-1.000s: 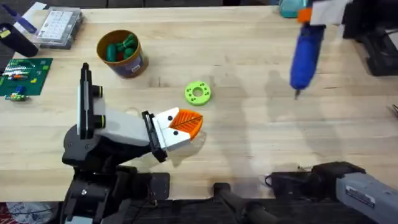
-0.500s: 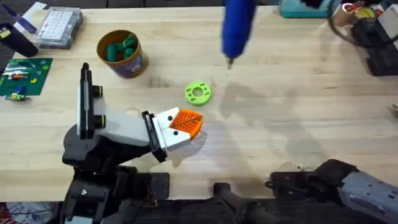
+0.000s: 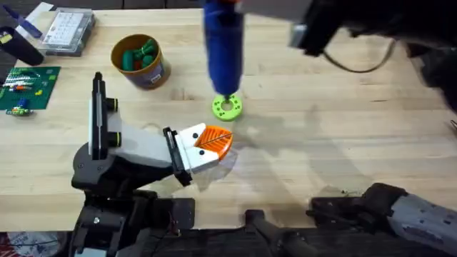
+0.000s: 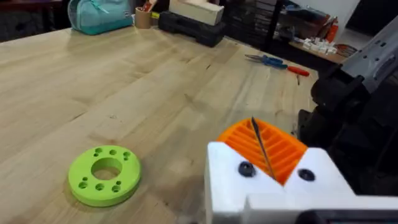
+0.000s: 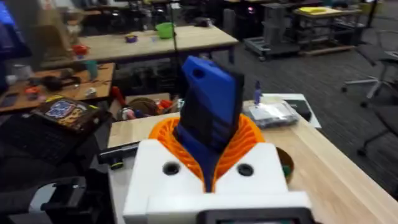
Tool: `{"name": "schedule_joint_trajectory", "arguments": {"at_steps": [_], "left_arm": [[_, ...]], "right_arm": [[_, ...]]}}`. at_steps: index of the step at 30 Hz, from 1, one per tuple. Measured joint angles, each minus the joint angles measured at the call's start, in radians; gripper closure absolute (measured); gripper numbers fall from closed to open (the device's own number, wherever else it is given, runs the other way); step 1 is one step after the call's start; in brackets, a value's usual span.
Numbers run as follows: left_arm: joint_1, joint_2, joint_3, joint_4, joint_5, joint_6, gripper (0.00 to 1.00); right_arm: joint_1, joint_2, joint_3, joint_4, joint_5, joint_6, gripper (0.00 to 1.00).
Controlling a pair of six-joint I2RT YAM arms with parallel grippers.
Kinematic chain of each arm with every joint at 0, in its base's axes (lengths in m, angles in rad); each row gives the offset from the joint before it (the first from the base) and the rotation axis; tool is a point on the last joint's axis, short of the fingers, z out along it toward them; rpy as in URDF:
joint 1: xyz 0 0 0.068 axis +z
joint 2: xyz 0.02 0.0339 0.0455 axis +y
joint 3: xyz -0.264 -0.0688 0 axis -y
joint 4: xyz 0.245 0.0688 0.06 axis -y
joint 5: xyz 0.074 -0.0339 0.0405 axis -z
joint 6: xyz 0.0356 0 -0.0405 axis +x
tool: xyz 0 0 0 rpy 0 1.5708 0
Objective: Pick up the gripper from the table and insert it into the empty holder that is missing its gripper. Then pick up a screw, insert it into the mounting hole, and use the screwdriver to tighten it. Finally, clean up the table by picking up the vegetable and placing it into the bucket.
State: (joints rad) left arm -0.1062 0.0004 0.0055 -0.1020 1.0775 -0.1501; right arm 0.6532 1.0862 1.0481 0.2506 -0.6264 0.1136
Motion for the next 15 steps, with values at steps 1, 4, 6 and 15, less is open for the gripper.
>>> {"name": "schedule_joint_trajectory", "arguments": {"at_steps": [1, 4, 6, 15], "left_arm": [[0.000, 0.000, 0.000, 0.000, 0.000, 0.000, 0.996], [0.000, 0.000, 0.000, 0.000, 0.000, 0.000, 0.996], [0.000, 0.000, 0.000, 0.000, 0.000, 0.000, 0.996], [0.000, 0.000, 0.000, 0.000, 0.000, 0.000, 0.996]], "right_arm": [[0.015, 0.015, 0.000, 0.019, -0.003, 0.002, 0.972], [0.060, 0.060, -0.003, 0.069, -0.010, 0.006, 0.972], [0.086, 0.087, -0.004, 0.096, -0.012, 0.007, 0.972], [0.149, 0.172, -0.006, 0.155, -0.076, -0.026, 0.972]]}}
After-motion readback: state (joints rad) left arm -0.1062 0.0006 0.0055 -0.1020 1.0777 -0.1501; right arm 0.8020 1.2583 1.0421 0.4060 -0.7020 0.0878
